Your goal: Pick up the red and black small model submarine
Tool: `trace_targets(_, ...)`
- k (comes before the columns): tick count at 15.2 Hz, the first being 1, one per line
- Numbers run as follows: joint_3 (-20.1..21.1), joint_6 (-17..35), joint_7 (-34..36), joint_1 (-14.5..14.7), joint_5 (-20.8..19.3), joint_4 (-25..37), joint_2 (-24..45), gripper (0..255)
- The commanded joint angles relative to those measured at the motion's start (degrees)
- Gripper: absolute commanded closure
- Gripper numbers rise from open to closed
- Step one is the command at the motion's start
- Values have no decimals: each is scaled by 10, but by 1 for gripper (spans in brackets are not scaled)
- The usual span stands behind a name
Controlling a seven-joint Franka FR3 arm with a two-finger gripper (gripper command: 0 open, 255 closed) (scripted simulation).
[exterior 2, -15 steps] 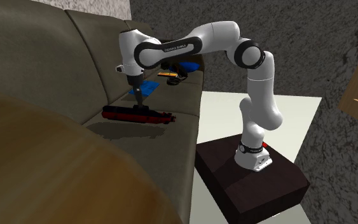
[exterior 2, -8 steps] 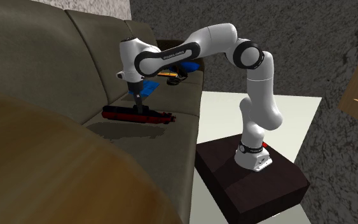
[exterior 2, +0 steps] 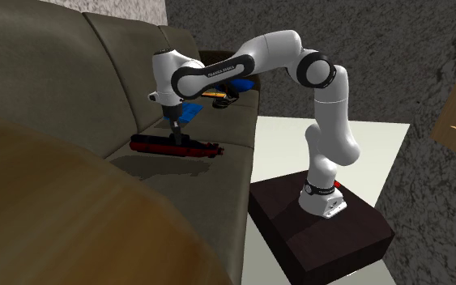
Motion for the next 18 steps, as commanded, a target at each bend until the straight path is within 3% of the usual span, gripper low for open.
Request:
trace_targets(1, 0, 1, 0, 0, 0, -1, 2, 255)
trace_targets(18, -1, -118, -14, -2, 4, 125, 8, 255)
